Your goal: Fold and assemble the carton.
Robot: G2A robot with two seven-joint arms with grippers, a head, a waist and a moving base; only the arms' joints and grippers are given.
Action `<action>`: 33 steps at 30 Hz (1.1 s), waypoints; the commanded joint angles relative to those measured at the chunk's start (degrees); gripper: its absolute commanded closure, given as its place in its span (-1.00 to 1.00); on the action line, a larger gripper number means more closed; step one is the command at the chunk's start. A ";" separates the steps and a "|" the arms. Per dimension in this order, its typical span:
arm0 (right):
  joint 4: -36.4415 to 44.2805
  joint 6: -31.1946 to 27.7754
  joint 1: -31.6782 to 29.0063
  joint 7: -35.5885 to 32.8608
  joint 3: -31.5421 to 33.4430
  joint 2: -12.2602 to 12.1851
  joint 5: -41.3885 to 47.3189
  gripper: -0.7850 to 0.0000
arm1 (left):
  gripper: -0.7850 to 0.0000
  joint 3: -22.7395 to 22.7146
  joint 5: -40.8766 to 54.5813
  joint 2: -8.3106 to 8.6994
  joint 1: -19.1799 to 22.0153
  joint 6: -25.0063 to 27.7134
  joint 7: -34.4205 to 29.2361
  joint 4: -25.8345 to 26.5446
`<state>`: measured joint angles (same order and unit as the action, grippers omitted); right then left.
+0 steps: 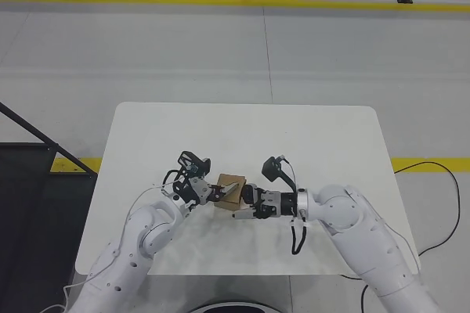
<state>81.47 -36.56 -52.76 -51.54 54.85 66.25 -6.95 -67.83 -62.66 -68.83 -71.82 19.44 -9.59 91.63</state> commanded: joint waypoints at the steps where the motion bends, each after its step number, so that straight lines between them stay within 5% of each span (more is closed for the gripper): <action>1: 0.05 0.05 0.02 0.06 -0.08 -0.02 -0.13 -1.00 | -1.00 0.01 -0.02 -0.02 -0.01 -0.06 -0.06 0.06; 33: 1.83 2.53 -0.31 1.66 -0.10 -0.72 -3.75 -1.00 | -1.00 0.46 -0.53 -0.29 0.61 0.23 -0.94 -0.99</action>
<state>83.17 -34.17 -52.90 -50.47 54.49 65.57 -10.51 -67.36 -63.19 -69.12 -71.22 19.65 -10.53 90.66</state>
